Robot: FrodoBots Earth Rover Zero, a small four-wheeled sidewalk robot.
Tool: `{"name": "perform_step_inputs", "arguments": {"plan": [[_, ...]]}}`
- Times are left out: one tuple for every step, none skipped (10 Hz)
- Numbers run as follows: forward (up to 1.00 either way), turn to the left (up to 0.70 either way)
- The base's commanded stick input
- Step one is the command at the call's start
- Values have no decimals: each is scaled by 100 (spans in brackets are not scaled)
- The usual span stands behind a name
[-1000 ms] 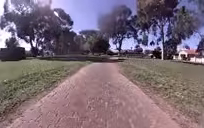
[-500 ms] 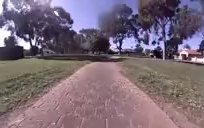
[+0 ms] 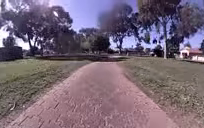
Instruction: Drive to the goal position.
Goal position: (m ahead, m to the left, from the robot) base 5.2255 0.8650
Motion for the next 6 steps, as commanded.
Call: {"name": "perform_step_inputs", "arguments": {"plan": [[70, 0], [70, 0], [70, 0], [70, 0], [70, 0], [70, 0]]}}
